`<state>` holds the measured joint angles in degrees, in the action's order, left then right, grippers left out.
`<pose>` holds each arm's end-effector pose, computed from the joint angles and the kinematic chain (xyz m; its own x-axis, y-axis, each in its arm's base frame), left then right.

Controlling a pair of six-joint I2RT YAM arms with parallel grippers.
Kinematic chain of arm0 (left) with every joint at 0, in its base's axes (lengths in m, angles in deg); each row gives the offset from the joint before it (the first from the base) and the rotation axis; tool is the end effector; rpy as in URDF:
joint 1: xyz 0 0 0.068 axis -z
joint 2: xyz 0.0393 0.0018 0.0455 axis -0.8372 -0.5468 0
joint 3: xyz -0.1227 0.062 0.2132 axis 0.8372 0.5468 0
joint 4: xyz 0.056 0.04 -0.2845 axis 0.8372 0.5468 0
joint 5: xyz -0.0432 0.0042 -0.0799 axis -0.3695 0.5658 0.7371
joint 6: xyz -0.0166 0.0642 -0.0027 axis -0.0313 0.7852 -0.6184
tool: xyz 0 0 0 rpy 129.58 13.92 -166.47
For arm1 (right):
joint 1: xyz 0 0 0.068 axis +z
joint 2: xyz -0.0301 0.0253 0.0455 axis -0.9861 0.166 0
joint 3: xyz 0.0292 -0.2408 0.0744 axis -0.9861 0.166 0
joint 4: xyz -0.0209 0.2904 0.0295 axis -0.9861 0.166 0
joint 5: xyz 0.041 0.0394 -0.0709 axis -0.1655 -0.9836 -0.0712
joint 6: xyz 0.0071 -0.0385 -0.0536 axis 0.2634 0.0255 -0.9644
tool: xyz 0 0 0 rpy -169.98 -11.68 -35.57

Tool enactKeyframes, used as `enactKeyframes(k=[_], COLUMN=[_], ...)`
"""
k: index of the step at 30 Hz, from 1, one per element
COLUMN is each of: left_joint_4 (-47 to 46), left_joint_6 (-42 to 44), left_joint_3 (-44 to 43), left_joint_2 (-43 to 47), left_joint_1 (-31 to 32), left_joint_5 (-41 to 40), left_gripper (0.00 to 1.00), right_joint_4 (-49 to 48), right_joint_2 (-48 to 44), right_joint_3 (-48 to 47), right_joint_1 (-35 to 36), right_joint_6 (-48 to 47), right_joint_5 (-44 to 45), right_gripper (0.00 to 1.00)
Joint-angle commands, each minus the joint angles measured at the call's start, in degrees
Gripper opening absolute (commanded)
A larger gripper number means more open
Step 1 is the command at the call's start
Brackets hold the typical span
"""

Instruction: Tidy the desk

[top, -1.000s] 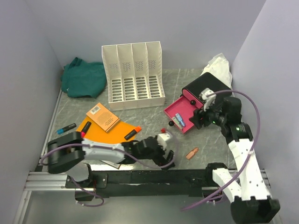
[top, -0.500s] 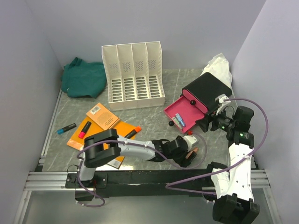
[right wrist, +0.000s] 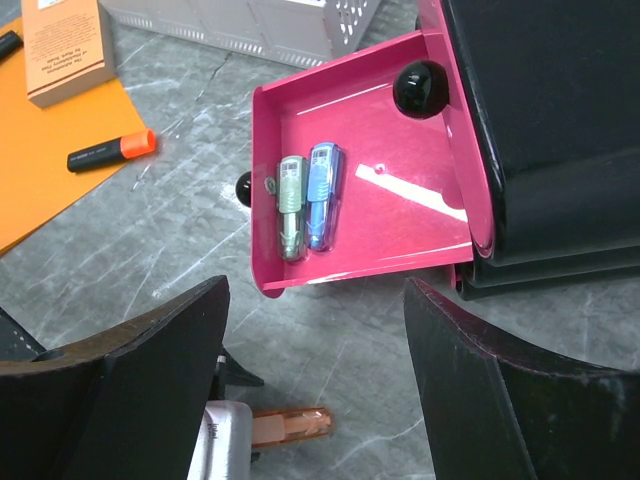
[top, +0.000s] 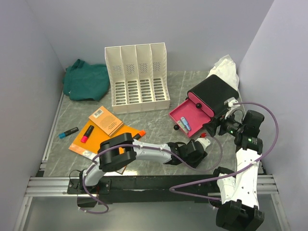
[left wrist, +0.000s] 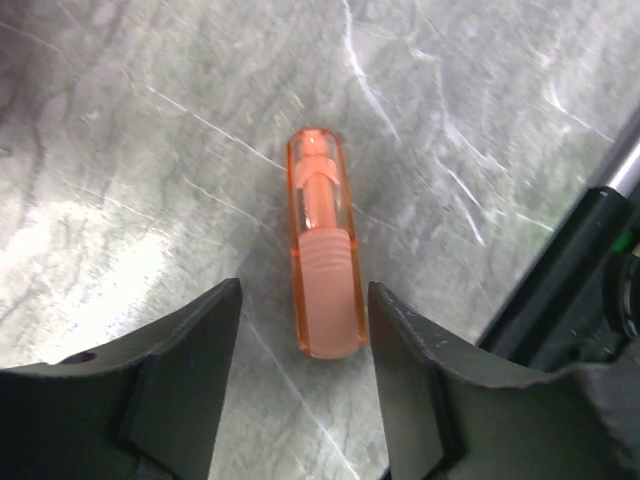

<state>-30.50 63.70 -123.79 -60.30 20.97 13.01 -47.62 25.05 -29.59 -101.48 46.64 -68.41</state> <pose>0.1131 -0.4776 0.1065 -0.5094 0.4781 -0.7155 0.7935 0.5827 -0.1756 0.2092 -0.0350 0.2728 -0.3573 -0.0685 -0.9315 -0.5575 0.8158 0.1538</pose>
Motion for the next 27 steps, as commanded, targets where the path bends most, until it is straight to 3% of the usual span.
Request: enactKeyframes(k=[1, 8, 13, 15, 21, 24, 27], left_joint_4=[4.82, 6.93, 4.13, 2.72, -5.79, -10.81, -15.29], left_joint_6=[-0.33, 0.72, -1.3, -3.05, -10.78, -15.26, -19.22], left_joint_3=[-1.98, -1.64, 4.67, 9.06, 23.9, 31.73, 38.76], left_joint_2=[-2.96, -3.32, 0.72, 4.41, 18.9, 27.17, 35.6], left_joint_1=[0.66, 2.42, 2.51, 2.33, 1.19, 0.31, -0.83], left_joint_5=[-3.03, -6.81, -7.96, -8.4, -7.34, -6.9, -7.16], left_gripper=[0.57, 0.42, 0.26, 0.18, 0.09, 0.08, 0.06], right_joint_4=[-1.49, -1.05, -0.35, 0.0, 6.23, 11.16, 13.62], right_joint_2=[-0.69, -0.51, -0.42, -0.25, 3.44, 6.6, 8.28], right_joint_3=[-0.03, -0.03, -0.12, -0.29, -4.23, -7.92, -11.09], right_joint_1=[-0.93, -1.2, -1.29, -1.2, -0.68, 3.0, 11.34], right_joint_6=[-0.09, -0.62, -1.49, -1.84, -7.29, -11.16, -11.34], right_joint_5=[-1.94, -2.56, -3.35, -3.7, -5.28, -1.79, 4.09], right_gripper=[0.78, 0.78, 0.78, 0.78, 0.78, 0.77, 0.77])
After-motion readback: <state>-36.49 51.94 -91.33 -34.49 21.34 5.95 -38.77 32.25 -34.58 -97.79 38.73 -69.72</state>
